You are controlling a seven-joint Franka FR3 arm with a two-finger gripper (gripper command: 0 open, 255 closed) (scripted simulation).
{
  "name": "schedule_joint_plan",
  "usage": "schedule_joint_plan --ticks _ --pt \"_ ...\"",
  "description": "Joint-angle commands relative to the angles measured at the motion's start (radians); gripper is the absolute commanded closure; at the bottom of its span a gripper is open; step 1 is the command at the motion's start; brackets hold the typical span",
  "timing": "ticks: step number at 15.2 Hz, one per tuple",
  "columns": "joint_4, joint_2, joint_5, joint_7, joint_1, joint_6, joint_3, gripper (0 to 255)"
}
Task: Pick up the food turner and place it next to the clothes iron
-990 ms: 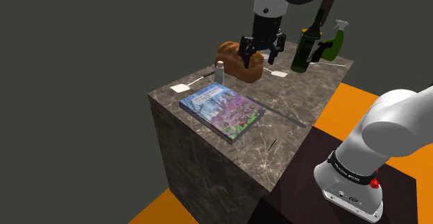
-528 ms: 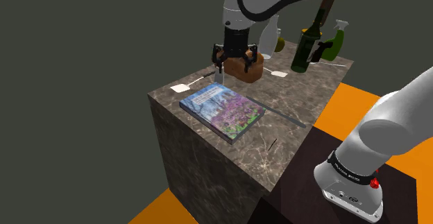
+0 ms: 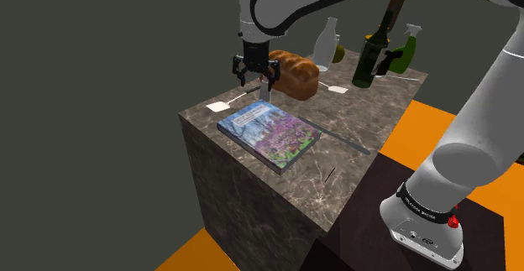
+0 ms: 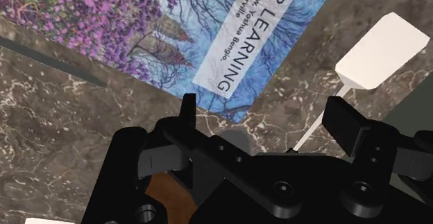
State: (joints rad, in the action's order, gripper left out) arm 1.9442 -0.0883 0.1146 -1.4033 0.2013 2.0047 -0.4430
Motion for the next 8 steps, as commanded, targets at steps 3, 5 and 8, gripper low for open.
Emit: schedule_joint_plan --ticks 3,5,8 --pt "-0.137 -0.157 0.068 -0.183 -0.017 0.006 0.025 0" --pt "-0.216 -0.235 0.094 -0.26 -0.032 0.0 0.046 0" --pt "-0.341 -0.347 0.121 -0.363 -0.053 -0.014 0.083 0"
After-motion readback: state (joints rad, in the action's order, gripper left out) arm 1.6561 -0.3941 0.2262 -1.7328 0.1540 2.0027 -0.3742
